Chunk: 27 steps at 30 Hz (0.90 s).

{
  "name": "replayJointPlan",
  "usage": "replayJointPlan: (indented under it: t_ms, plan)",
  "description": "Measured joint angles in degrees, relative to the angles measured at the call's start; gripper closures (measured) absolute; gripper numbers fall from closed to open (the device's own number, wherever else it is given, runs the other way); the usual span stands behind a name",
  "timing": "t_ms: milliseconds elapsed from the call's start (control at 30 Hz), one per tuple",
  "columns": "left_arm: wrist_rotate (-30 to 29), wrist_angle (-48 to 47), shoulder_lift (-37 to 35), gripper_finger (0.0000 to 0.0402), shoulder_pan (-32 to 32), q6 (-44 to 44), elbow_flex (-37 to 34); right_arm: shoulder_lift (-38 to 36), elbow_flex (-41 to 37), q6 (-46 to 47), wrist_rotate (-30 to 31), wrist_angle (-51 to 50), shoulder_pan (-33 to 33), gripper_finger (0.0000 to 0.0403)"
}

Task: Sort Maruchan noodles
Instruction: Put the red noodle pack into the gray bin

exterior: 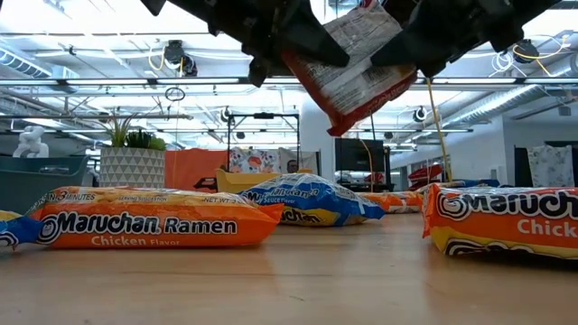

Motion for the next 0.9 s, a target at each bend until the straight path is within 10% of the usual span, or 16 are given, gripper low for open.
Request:
replayJointPlan:
  t_ms: [433, 667, 900]
  plan:
    - [-7.0, 5.9, 1.5, 0.0208, -5.7, -7.6, 0.0, -0.6, 0.0, 2.9, -0.8, -2.1, 4.0, 0.028]
    - [-10.9, 9.0, 2.3, 0.0097, -9.4, -8.7, 0.0, -0.6, 0.0, 7.0, -0.4, -4.0, 6.4, 0.0278]
    - [-11.2, 9.2, 1.5, 0.0074, -11.6, -13.3, 0.0, -5.3, 1.1, 15.5, -0.4, -17.4, 11.0, 0.028]
